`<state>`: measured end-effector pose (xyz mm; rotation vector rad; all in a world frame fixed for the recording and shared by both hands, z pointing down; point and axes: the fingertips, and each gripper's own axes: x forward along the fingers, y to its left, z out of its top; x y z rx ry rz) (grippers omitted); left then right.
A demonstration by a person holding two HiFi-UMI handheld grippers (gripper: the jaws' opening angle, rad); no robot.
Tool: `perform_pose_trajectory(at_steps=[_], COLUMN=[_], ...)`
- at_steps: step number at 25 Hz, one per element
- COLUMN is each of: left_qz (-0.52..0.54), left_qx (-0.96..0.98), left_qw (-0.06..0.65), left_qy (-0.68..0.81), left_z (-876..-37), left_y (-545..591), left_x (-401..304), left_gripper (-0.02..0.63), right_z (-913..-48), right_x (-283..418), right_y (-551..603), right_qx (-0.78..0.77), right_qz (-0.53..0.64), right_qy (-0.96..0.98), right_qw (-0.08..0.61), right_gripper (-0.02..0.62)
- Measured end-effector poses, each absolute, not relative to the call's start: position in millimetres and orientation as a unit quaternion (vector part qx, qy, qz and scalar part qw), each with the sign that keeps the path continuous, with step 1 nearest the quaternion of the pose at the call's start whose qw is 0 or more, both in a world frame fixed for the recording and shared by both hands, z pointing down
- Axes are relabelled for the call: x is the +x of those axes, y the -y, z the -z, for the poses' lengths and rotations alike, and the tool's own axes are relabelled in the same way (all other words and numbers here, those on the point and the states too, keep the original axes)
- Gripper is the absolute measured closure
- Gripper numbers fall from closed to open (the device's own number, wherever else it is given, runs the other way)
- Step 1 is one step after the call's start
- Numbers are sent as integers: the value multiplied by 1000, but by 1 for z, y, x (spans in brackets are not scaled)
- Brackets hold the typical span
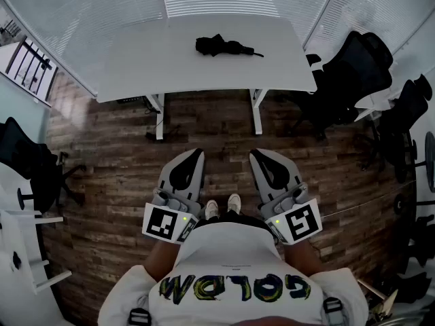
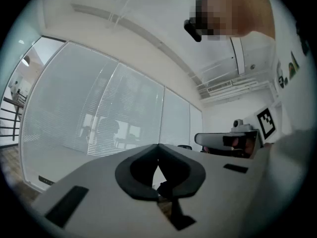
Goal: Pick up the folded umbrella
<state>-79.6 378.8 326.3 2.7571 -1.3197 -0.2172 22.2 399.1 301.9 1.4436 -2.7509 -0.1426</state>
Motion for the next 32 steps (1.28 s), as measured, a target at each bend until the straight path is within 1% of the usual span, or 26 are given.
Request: perform_pose_trajectory(at_steps=[7, 19, 26, 32], left_qz=[68, 62, 56, 60], left_qx=[900, 897, 892, 891], left_qw=[31, 23, 34, 33], left_qy=[430, 437, 447, 449], left_z=[-324, -328, -337, -336], left_y=[-374, -347, -328, -293], left_x=[-57, 14, 18, 4], left_gripper=[597, 597, 597, 597], right_z=[-300, -308, -311, -311], right_x=[42, 113, 118, 101], right_y=[-396, -365, -343, -312], right_qx=[457, 450, 442, 434], right_qz=[51, 45, 40, 43], right_qy=[888, 892, 896, 900], right_qw=[-1, 1, 1, 2], right_gripper=[584, 584, 584, 584])
